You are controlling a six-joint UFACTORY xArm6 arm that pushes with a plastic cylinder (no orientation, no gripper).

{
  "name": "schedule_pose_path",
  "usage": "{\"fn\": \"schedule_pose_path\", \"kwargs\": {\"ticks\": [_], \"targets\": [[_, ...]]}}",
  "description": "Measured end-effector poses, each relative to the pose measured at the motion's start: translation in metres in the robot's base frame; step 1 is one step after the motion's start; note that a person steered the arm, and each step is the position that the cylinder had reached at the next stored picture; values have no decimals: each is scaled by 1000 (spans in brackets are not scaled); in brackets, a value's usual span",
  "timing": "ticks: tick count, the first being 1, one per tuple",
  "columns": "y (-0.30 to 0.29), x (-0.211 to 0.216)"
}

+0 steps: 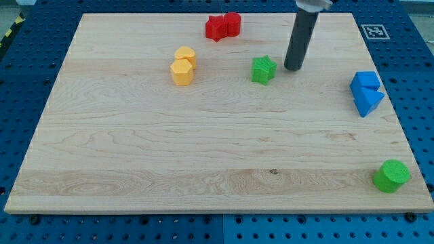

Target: Push the green star diagonally above the green circle

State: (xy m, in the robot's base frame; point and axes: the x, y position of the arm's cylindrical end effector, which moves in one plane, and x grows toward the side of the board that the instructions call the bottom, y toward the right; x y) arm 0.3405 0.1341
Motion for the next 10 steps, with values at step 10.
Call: {"fn": "schedule_pose_path", "kwargs": {"ticks": [10], "targets": [[-80,91]]}}
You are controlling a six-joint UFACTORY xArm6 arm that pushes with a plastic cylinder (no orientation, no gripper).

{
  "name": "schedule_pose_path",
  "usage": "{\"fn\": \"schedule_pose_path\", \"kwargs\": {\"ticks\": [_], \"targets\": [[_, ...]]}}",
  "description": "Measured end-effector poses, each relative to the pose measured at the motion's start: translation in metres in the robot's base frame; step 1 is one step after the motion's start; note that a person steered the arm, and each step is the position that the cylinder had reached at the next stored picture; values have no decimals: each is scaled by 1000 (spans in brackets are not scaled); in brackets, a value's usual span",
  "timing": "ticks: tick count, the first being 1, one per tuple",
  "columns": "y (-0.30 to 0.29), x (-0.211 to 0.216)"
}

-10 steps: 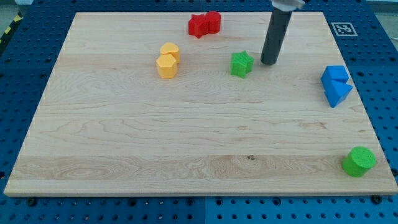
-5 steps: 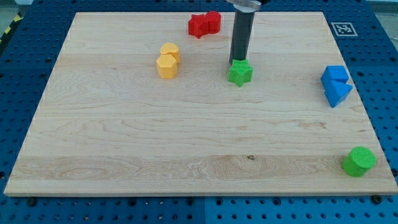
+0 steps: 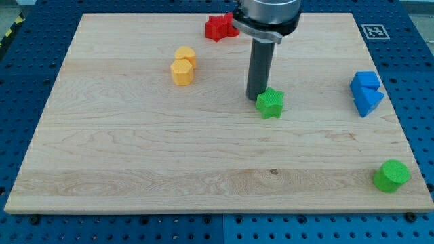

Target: Push the green star diagonally above the green circle

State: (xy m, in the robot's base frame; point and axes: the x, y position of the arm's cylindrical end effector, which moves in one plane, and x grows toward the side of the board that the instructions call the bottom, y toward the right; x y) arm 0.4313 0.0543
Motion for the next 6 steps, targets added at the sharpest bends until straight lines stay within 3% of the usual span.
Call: {"fn": "schedule_pose_path", "kwargs": {"ticks": [6], "targets": [[56,56]]}}
